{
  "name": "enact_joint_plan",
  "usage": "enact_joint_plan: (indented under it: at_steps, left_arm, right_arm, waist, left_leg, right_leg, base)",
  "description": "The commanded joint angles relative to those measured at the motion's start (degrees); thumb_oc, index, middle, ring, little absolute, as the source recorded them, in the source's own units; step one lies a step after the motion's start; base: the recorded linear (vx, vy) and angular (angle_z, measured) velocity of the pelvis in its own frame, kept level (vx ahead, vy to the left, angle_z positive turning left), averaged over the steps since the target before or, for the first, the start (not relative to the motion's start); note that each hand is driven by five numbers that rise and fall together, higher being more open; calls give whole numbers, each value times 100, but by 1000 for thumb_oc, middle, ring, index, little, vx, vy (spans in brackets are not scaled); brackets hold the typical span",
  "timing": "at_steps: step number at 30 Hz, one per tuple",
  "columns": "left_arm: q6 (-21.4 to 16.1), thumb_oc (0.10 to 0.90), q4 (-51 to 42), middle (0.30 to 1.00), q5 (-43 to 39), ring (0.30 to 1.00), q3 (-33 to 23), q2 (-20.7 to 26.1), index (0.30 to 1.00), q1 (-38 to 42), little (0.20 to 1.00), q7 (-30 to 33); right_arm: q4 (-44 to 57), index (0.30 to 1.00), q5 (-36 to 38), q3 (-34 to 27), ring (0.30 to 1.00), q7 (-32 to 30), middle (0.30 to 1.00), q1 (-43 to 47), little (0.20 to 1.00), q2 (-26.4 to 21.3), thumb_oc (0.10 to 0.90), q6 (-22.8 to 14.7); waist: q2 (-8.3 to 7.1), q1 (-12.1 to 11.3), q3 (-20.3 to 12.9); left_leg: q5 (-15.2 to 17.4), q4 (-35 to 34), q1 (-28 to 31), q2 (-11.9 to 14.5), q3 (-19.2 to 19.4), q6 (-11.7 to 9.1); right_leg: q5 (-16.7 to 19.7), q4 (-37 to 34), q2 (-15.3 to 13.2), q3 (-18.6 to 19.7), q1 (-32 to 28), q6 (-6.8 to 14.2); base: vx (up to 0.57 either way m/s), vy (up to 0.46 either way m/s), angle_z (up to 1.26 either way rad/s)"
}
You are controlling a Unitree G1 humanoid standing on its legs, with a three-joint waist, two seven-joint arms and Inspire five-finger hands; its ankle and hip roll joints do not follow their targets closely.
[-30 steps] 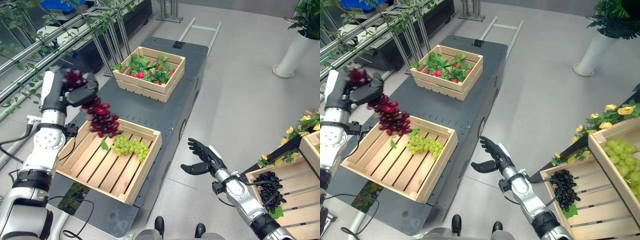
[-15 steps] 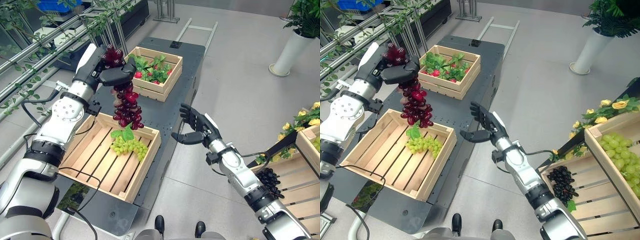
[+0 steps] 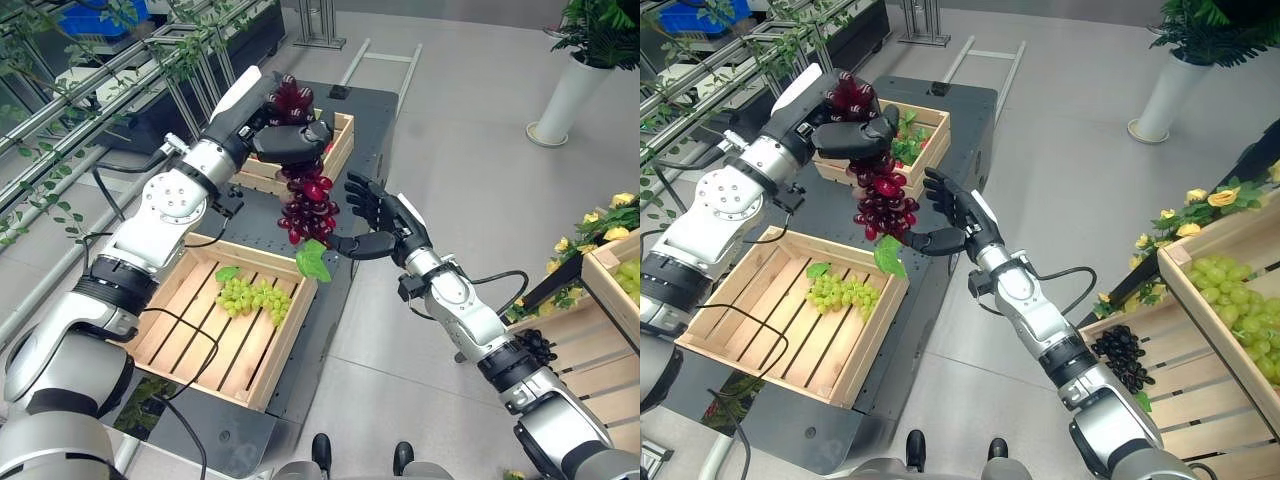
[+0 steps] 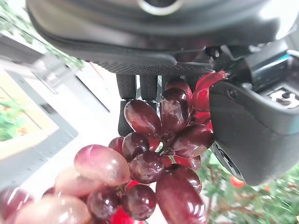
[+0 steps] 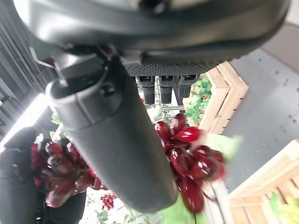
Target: Pick up the fruits from the basket on one side to the basket on the other side
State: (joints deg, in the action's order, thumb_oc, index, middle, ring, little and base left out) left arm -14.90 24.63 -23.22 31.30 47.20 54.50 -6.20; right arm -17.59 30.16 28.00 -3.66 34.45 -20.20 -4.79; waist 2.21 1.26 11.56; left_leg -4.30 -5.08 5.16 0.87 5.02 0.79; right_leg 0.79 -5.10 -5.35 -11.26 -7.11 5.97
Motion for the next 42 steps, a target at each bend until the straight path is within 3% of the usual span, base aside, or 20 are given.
enact_joint_plan:
  at_steps: [1,21,30,31,32,42]
  left_arm:
    - [-320,400,325,300,-514,300,9,-235,300,1326,300,200]
    - [261,400,-650,300,-1000,300,78,-673,300,1164,300,-353]
    - [453,400,-924,300,-1097,300,49,-821,300,1018,300,-561]
    - [425,400,-907,300,-1099,300,43,-822,300,1006,300,-570]
    - [411,400,-892,300,-1110,300,38,-823,300,1003,300,-574]
    - [489,400,-1014,300,-1070,300,-45,-776,300,992,300,-395]
  right_arm:
    - [116,900,187,110,900,-260,900,620,900,183,800,-462]
    - [-36,900,315,260,900,-535,900,1096,900,310,800,-397]
    - [-71,900,506,279,900,-567,900,1279,900,422,800,-804]
    - [-61,568,536,272,568,-534,568,1294,568,421,579,-824]
    - [-79,300,554,275,300,-484,300,1293,300,430,400,-843]
    - [-123,300,840,243,300,-211,300,1145,300,424,400,-1161]
  waist:
    - [216,-113,-1109]
    - [146,-177,-1069]
    - [102,-240,-1060]
    - [98,-245,-1062]
    - [100,-249,-1068]
    - [88,-263,-1068]
  left_leg:
    - [566,8,-12,-117,-267,-229]
    - [551,8,-29,-104,-300,-227]
    - [536,8,-40,-110,-350,-216]
    - [537,8,-42,-109,-353,-217]
    - [536,8,-39,-110,-362,-216]
    - [540,8,-18,-90,-350,-221]
  right_leg:
    - [-118,10,92,-105,25,-227]
    - [-80,10,73,-111,47,-224]
    - [-81,10,71,-129,35,-231]
    - [-82,10,72,-128,35,-229]
    - [-84,10,73,-127,32,-231]
    - [-91,10,65,-147,12,-227]
  base:
    - [0,0,0]
    - [0,4,-2]
    - [0,0,0]
    - [0,0,0]
    - [0,0,0]
    - [0,0,0]
